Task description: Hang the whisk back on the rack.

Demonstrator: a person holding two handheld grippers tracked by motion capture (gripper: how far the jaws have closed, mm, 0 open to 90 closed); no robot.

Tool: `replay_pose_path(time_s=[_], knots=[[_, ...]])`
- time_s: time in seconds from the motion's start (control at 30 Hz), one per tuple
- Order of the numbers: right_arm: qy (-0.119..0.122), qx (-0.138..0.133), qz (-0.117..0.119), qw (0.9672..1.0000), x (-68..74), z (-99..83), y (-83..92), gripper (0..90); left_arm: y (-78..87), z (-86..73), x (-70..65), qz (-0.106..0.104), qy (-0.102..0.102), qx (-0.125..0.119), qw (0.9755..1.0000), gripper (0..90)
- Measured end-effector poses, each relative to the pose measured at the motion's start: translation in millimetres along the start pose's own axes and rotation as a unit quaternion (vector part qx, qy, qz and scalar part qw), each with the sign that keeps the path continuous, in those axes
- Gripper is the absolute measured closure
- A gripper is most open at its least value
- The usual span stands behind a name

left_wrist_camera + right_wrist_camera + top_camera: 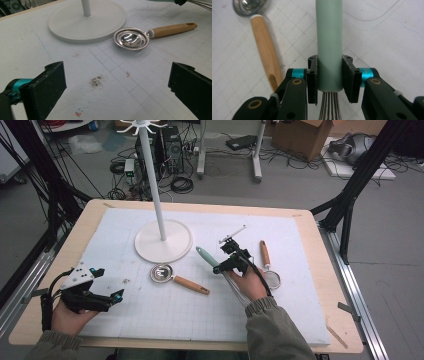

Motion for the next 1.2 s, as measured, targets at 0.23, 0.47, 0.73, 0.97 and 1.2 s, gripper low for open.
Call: replay_pose_path(time_s=[0.23, 0.47, 0.73, 0.97, 1.2], knots=[[0.008, -0.034, 0.023, 0.9991, 7.0, 0.4, 17.2, 69.3, -1.7, 2.3, -1.5, -0.008, 0.000, -0.001, 1.0000, 1.8], [0.021, -0.058, 0.044, 0.9972, 17.0, -1.0, 29.5, 69.3, -5.8, 7.9, -6.3, -0.024, 0.001, -0.003, 0.9997, 2.2], [0.029, -0.079, 0.067, 0.9942, 26.6, -6.5, 40.0, 69.3, -11.1, 18.0, -17.0, -0.046, -0.002, -0.007, 0.9989, 2.7], [0.046, -0.109, 0.087, 0.9892, 40.2, -9.9, 50.8, 69.3, -16.4, 30.2, -31.3, -0.072, -0.008, -0.012, 0.9973, 4.0], [0.073, -0.146, 0.104, 0.9811, 56.6, -10.1, 55.8, 69.3, -27.0, 47.3, -47.6, -0.104, -0.015, -0.015, 0.9944, 4.0]])
Point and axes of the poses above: each handheld gripper's, and its own axes: y roughly backward along the jaws, z roughly out of its top, x roughly to its left, the point moved 6 cm from there along -y, roughly forward along the jaws, and after that the axes turned 1 degree about y, right-handed, at the moved point
